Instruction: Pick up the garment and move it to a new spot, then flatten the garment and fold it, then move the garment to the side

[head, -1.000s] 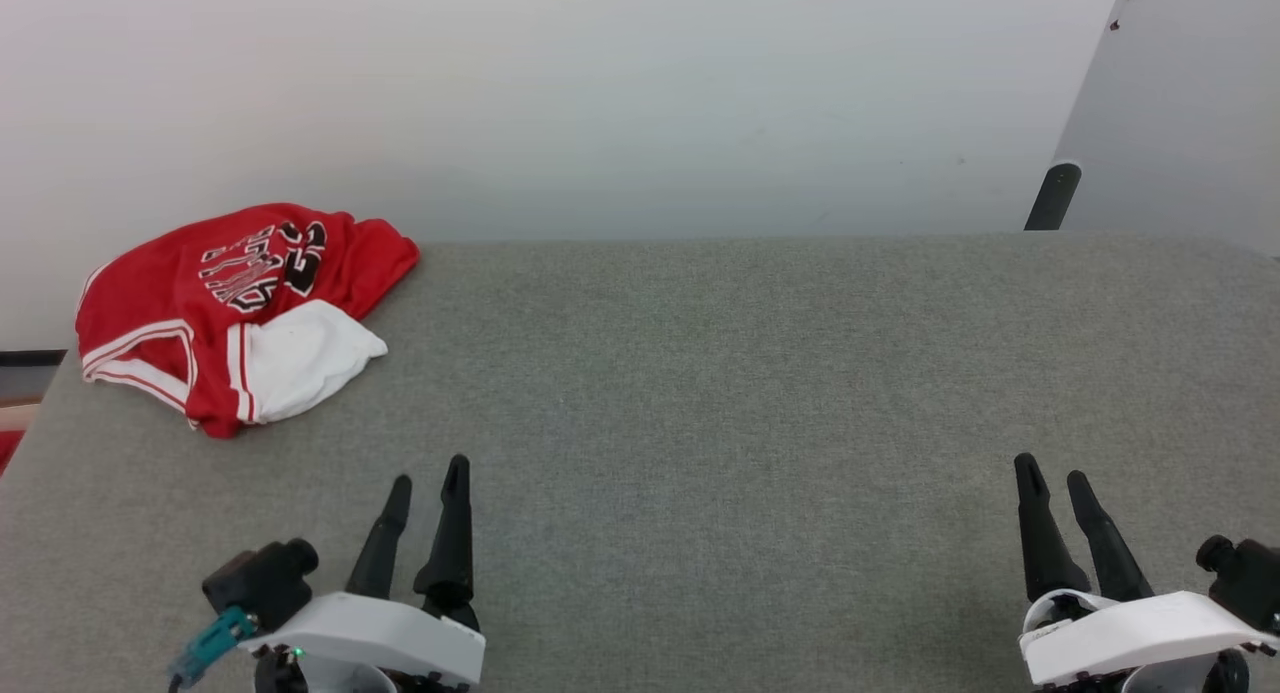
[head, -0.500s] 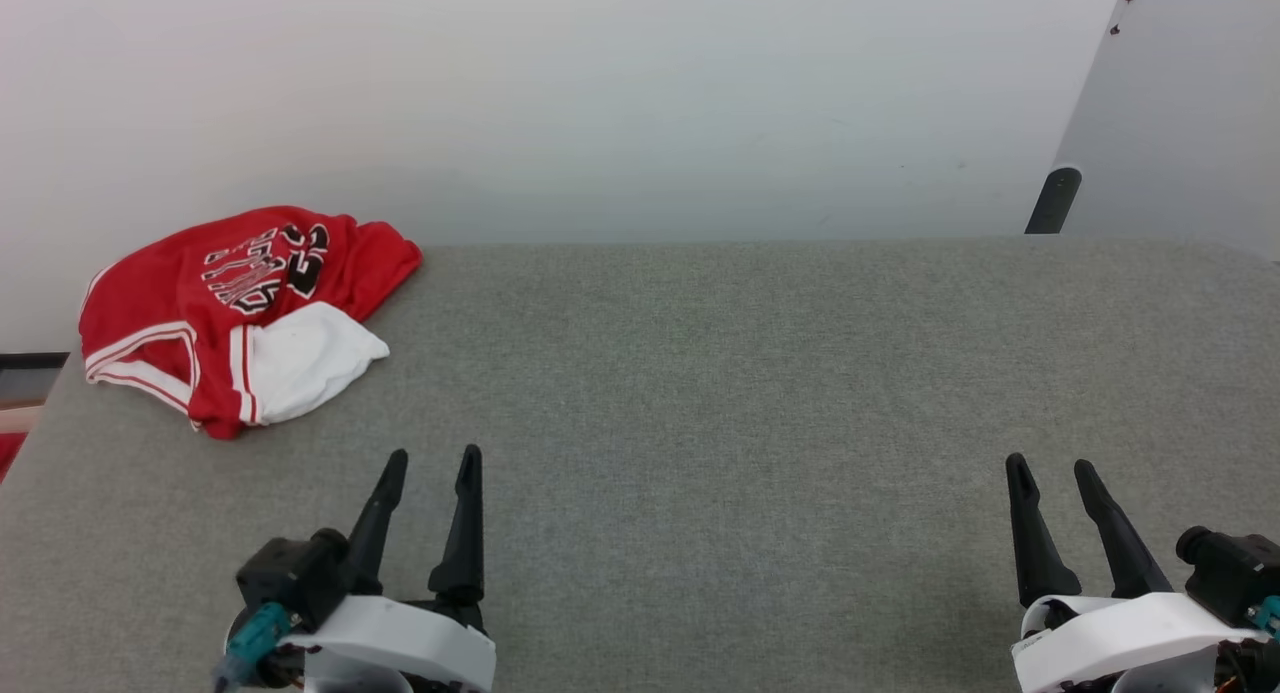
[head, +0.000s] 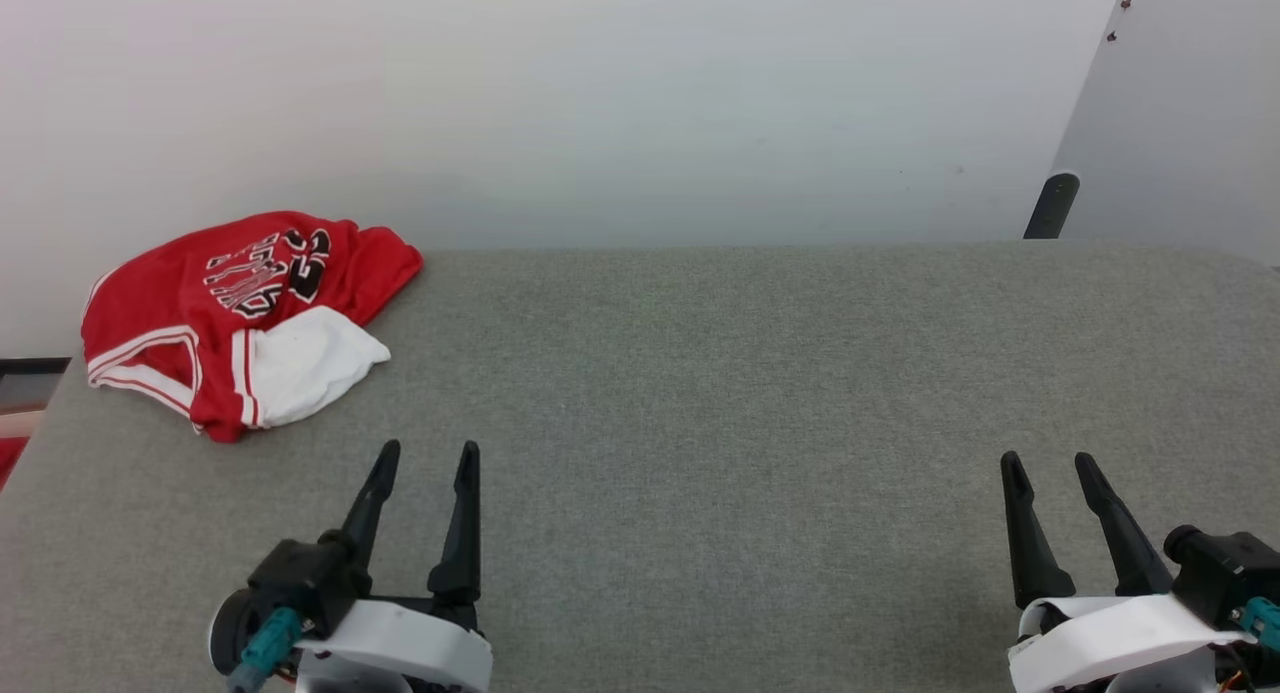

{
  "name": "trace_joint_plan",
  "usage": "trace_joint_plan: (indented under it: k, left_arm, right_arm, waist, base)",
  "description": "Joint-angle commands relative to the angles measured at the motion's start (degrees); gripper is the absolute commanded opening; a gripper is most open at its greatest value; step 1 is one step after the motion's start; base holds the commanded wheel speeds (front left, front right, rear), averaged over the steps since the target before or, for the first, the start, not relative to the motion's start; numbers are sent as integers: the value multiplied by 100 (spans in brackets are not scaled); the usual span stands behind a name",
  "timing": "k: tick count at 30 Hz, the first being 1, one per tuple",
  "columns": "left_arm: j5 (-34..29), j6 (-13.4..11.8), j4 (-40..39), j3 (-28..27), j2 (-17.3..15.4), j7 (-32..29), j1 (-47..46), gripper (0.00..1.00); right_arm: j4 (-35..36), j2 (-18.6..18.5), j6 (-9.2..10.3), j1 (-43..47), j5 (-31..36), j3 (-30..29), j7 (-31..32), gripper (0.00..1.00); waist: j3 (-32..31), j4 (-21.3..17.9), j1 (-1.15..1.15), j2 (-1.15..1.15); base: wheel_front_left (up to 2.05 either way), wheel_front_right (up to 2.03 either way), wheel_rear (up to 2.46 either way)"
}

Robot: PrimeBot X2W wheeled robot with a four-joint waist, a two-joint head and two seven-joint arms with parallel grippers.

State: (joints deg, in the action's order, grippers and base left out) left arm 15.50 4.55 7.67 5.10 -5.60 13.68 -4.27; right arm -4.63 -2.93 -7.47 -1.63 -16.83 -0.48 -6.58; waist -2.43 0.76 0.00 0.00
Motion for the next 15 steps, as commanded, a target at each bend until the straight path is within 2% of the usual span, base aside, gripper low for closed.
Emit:
trace_joint_plan:
  k: [1,15]
  left_arm:
    - [-165,48,5,-28,16,62,12,100]
    - [-526,211,163,-92,103,142,-35,100]
  right_arm:
    - [51,8,-4,52,134,19,-47,100]
    - [125,8,-4,107,492,43,-116,100]
  waist:
    - [-4,0,0,0]
    - [-46,57,0,0]
  base:
    - [0,0,0]
    - [0,0,0]
